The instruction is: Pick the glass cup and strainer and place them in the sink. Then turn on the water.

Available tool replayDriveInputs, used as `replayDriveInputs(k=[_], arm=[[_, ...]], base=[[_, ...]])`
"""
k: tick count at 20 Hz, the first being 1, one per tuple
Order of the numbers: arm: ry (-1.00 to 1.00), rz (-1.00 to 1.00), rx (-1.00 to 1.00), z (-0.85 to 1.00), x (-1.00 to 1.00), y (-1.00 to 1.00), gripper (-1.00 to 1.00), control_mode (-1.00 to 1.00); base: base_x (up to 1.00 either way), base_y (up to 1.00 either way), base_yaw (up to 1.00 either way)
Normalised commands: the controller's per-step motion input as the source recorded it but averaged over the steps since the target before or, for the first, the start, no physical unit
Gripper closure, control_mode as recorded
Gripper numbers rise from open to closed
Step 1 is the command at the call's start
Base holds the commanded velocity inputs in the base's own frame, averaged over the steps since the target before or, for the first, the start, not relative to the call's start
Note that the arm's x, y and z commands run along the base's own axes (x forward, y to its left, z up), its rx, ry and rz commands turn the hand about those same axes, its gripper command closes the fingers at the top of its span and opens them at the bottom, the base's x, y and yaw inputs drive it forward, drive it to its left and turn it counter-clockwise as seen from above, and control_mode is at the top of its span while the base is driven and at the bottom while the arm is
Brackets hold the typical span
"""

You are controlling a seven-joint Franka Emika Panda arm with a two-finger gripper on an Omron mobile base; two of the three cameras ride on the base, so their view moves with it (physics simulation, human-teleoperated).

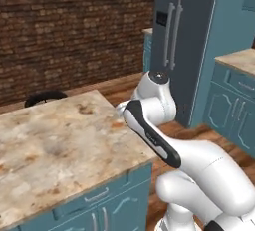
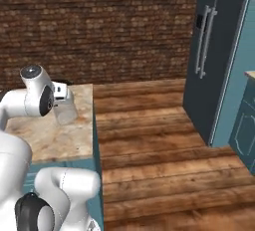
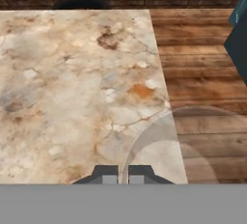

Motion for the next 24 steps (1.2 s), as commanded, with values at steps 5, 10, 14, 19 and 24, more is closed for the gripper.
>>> replayDriveInputs(k=[5,10,14,19,24], arm=[[0.00,0.00,0.00,0.00,0.00,0.00,1.00,1.00],[0.00,0.00,0.00,0.00,0.00,0.00,1.00,1.00],[0.00,0.00,0.00,0.00,0.00,0.00,1.00,1.00],[0.00,0.00,0.00,0.00,0.00,0.00,1.00,1.00],[0.00,0.00,0.00,0.00,0.00,0.00,1.00,1.00]], base=[[-0.01,-0.24,-0.66],[0.00,-0.39,-0.65],[0.00,-0.38,-0.66],[0.00,-0.34,-0.67],[0.00,-0.36,-0.67]])
